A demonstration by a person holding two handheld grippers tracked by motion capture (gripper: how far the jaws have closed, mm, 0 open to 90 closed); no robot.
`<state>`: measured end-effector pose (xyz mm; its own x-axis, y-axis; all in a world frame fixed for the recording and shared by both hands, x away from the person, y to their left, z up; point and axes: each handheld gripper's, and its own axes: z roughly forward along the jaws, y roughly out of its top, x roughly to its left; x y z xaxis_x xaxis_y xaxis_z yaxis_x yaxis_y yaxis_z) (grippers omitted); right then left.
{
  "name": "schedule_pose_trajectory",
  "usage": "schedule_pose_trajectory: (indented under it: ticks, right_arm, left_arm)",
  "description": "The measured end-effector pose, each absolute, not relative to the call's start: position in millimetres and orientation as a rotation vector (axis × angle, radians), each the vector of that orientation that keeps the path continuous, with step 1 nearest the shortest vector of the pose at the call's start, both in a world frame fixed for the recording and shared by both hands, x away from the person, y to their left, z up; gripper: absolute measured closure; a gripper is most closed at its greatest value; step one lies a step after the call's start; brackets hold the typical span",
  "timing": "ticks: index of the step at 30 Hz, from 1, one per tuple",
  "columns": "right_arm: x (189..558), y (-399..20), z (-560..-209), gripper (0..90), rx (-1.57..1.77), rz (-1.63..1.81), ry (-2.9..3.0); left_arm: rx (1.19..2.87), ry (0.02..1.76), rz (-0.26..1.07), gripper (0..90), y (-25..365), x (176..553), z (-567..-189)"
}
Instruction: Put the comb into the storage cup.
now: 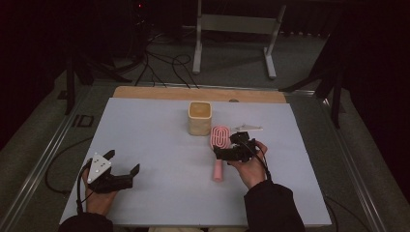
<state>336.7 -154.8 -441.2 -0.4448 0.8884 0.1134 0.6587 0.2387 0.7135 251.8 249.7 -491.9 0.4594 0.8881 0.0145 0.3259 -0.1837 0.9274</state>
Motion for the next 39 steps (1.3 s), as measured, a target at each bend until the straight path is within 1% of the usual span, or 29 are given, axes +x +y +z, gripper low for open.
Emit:
schedule_pose_trajectory:
  ticks: [14, 30, 33, 39]
  right_arm:
    - [345, -140, -462, 8.9, 1.475, 0.938, 2.238]
    - [350, -138, -487, 9.4, 1.534, 0.845, 2.257]
    - [351, -136, -489, 12.2, 1.54, 0.836, 2.259]
    - [353, -132, -495, 14.8, 1.55, 0.787, 2.281]
  left_arm:
    - [1.737, 1.043, 0.726, 0.0, 250, 252, -492]
    - [1.743, 1.041, 0.724, 0.0, 249, 252, -492]
    - [1.742, 1.041, 0.725, 0.0, 249, 252, -492]
    - [1.74, 1.042, 0.725, 0.0, 249, 252, -492]
